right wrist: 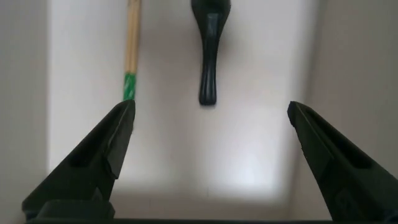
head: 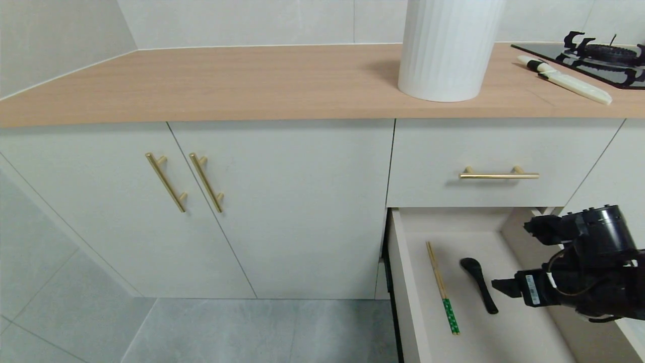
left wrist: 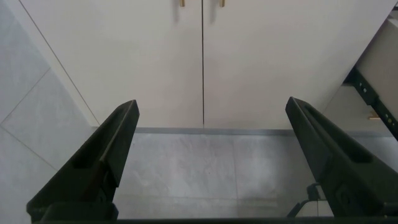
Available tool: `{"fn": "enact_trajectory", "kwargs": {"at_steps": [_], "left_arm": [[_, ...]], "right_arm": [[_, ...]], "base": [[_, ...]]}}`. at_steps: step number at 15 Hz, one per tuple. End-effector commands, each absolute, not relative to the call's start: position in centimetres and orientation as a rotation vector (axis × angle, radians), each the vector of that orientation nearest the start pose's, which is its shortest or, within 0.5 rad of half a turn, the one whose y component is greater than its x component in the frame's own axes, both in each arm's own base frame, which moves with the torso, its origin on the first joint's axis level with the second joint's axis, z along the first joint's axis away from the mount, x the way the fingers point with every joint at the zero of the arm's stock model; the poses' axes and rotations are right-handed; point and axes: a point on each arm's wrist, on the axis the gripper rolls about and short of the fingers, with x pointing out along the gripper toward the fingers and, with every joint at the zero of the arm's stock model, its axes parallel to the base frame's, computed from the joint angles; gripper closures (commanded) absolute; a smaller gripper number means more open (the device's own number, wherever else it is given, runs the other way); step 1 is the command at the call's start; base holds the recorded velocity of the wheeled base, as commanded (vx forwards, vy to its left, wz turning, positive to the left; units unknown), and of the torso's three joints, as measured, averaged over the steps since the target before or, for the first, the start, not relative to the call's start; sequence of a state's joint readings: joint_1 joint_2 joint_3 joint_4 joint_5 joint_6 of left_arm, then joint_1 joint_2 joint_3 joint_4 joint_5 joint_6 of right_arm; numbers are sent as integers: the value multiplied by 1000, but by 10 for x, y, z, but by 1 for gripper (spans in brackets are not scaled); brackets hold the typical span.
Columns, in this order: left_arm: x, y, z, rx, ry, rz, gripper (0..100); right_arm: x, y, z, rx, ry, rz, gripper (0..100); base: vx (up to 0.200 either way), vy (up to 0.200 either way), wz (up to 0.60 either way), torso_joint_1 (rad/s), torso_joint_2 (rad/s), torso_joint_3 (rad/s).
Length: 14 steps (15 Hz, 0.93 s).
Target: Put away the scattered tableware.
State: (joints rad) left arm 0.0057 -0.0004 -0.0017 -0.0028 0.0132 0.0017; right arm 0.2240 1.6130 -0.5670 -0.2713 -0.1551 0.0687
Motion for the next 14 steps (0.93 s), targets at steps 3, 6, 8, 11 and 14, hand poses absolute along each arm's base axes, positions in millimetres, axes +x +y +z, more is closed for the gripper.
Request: {"fn": "enact_trajectory", "kwargs": {"at_steps": [3, 6, 8, 11, 14], "left_arm": [[-23, 0, 76, 2, -5, 20, 0], [-23, 0, 76, 2, -5, 18, 0], [-23, 0, 76, 0, -5, 18, 0], [-23, 0, 76, 0, -5, 18, 0], [-23, 0, 76, -2, -5, 18, 0]], "right_arm": [[175, 37, 153, -70, 710, 52, 0], [170, 36, 157, -69, 703, 62, 0], [167, 41, 155, -83, 719, 94, 0], [160, 49, 152, -112, 751, 143, 0], [155, 50, 148, -132, 783, 161, 0]], "base": [[0, 0, 0, 0, 0, 0], [0, 0, 0, 0, 0, 0], [0, 0, 0, 0, 0, 0], [0, 0, 0, 0, 0, 0], [-133, 0, 0, 0, 2, 5]]}}
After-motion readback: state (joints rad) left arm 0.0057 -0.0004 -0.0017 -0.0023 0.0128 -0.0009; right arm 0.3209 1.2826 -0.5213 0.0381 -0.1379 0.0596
